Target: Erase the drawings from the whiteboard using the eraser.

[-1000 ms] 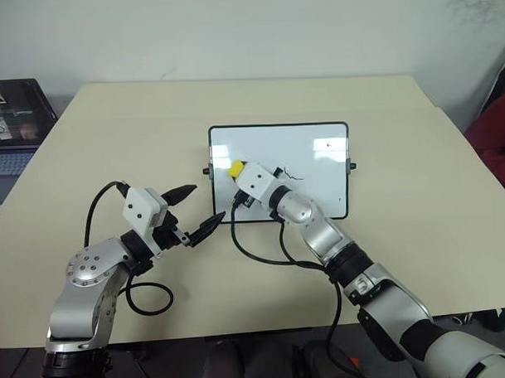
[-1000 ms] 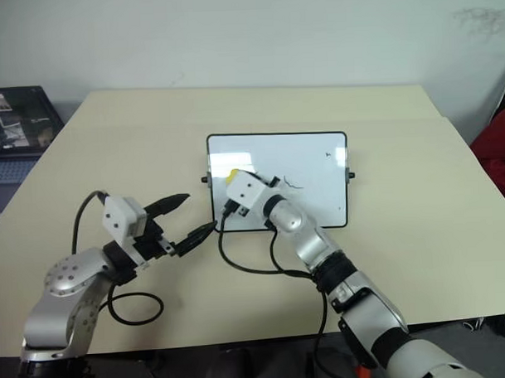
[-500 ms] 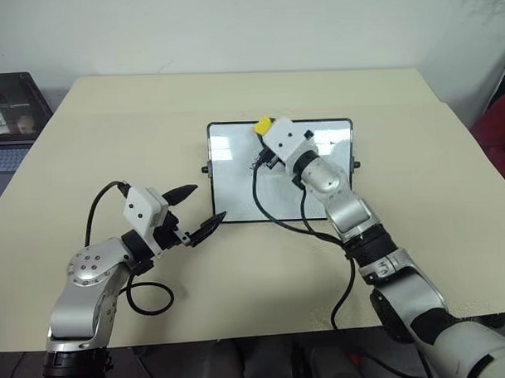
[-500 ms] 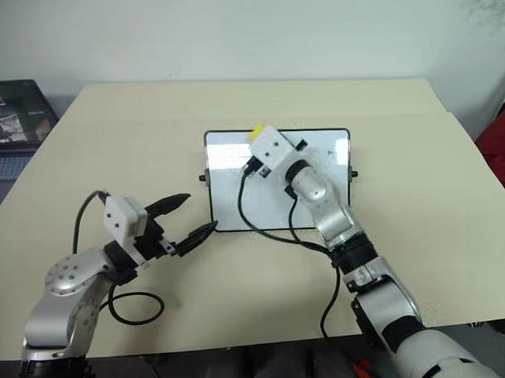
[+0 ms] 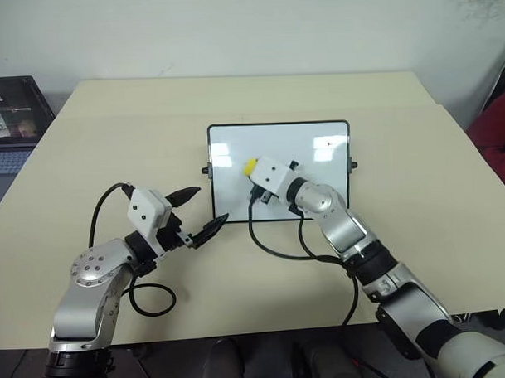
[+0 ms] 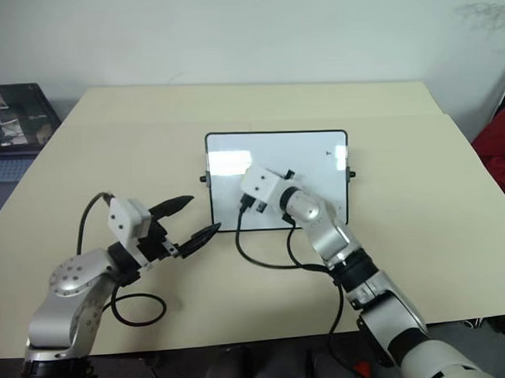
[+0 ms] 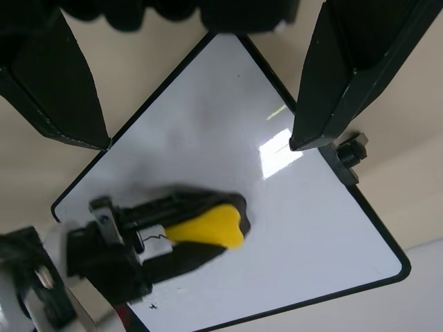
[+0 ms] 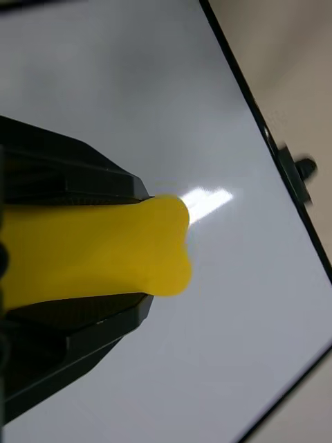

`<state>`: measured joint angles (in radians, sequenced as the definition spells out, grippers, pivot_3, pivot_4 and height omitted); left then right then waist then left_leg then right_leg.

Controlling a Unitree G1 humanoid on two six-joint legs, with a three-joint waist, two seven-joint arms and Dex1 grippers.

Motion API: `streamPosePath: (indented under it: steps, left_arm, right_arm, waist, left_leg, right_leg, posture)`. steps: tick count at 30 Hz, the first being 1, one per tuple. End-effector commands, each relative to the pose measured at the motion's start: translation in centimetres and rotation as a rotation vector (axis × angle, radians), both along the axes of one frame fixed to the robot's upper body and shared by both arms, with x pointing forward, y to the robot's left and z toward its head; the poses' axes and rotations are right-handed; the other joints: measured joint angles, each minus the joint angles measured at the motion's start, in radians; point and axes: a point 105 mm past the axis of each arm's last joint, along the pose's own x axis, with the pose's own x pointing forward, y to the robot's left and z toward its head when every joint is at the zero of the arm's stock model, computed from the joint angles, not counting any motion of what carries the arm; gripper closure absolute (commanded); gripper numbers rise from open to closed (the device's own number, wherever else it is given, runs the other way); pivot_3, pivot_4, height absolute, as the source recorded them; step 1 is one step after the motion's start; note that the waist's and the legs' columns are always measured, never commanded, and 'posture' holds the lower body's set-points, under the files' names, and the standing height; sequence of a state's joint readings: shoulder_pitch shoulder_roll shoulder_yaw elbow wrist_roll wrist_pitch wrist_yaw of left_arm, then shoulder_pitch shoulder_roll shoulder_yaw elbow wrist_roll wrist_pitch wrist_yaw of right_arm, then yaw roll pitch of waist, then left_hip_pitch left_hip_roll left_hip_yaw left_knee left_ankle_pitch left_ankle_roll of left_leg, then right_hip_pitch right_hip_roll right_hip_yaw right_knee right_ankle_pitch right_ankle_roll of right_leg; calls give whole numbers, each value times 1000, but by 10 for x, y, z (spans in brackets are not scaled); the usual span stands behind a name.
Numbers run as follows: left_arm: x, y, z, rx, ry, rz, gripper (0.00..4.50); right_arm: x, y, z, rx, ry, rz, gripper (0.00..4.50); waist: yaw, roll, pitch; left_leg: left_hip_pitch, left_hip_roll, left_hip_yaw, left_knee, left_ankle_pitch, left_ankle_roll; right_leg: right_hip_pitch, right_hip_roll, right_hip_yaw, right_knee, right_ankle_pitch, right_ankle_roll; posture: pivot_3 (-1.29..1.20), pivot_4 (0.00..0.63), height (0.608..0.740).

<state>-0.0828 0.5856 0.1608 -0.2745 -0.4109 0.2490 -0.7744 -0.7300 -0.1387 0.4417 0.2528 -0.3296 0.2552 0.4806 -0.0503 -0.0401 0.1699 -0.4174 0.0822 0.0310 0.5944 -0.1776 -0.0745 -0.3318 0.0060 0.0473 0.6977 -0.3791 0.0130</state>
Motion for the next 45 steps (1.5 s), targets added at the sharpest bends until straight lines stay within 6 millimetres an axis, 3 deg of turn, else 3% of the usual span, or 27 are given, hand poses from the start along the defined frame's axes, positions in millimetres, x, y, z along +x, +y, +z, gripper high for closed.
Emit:
streamPosePath:
  steps: [1, 2, 8, 11, 18, 23, 27, 29, 32, 36, 39, 42, 45]
  left_arm:
    - [-1, -5, 9, 3, -49, -18, 0]
    - [-1, -5, 9, 3, -50, -18, 0]
    - [-2, -5, 8, 3, -45, -20, 0]
    - [-1, -6, 7, 2, -43, -20, 0]
    - [0, -8, 6, 0, -43, -24, 0]
    - [0, -9, 5, -4, -43, -26, 0]
    - [0, -10, 5, -6, -45, -29, 0]
    - [1, -10, 5, -6, -46, -31, 0]
    - [1, -9, 5, -6, -45, -29, 0]
    - [1, -10, 5, -5, -44, -32, 0]
    - [1, -11, 5, -6, -45, -35, 0]
    - [1, -10, 5, -4, -43, -35, 0]
    - [0, -10, 5, -5, -43, -34, 0]
  right_arm:
    - [-4, -10, -27, -91, 120, -26, 3174]
    - [-4, -10, -23, -81, 116, -26, 3174]
    - [-7, -6, 53, 59, -10, -5, 3175]
    - [-2, -11, 70, 64, -53, -33, 3175]
    - [18, -19, 52, -26, -41, -100, 3175]
    - [9, -5, 20, -141, 26, -28, 3177]
    - [1, 4, 8, -187, 51, 20, 3177]
    - [1, 4, 10, -187, 45, 22, 3178]
    - [6, 1, 32, -112, 4, -2, 3178]
    - [27, -12, 70, -18, -120, -92, 3178]
    - [40, -21, 80, 17, -162, -137, 3179]
    - [46, -26, 76, 34, -157, -155, 3179]
    - [45, -27, 51, 14, -103, -138, 3179]
  waist:
    - [0, 0, 0]
    - [0, 0, 0]
    - [4, 0, 1]
    - [9, 1, 1]
    - [9, 1, 1]
    - [5, 1, 1]
    - [4, 1, 1]
    - [4, 1, 1]
    - [5, 1, 1]
    - [8, 1, 2]
    - [9, 1, 2]
    - [9, 1, 1]
    - [9, 0, 1]
  left_leg:
    - [0, 0, 0, 0, 0, 0]
    - [0, 0, 0, 0, 0, 0]
    - [-4, 0, 0, 0, 0, 0]
    - [-9, 0, 0, 0, 0, 0]
    - [-10, 0, 1, -1, 0, 0]
    - [-9, 0, 1, -1, 0, 0]
    - [-8, 0, 1, 0, 0, 0]
    - [-8, 0, 0, 0, 0, 0]
    - [-8, 0, 0, 1, 0, 0]
    - [-8, 0, 0, 1, 0, 0]
    - [-8, 0, 0, 0, 0, 0]
    - [-8, 0, 0, 0, 0, 0]
    - [-8, 0, 1, 0, 0, 0]
  right_leg:
    - [0, 0, 0, 0, 0, 0]
    - [0, 0, 0, 0, 0, 0]
    - [-3, 0, 0, 0, 0, 0]
    - [-7, 0, 0, -1, 0, 0]
    - [-6, 0, 0, -6, 0, 0]
    - [-6, 0, 0, -4, 0, 0]
    - [-5, 0, -1, -1, 0, 0]
    - [-5, 0, -1, -1, 0, 0]
    - [-5, 0, -1, -1, 0, 0]
    - [-5, 0, -1, -1, 0, 0]
    - [-5, 0, -1, -1, 0, 0]
    - [-5, 0, -1, -2, 0, 0]
    - [-5, 0, 0, -3, 0, 0]
  posture:
    - [0, 150, 740]
    - [0, 150, 740]
    - [0, 150, 740]
    - [0, 150, 740]
    - [0, 150, 740]
    - [0, 150, 740]
    - [0, 150, 740]
    - [0, 150, 740]
    - [0, 150, 740]
    - [0, 150, 740]
    - [0, 150, 740]
    - [0, 150, 740]
    - [0, 150, 740]
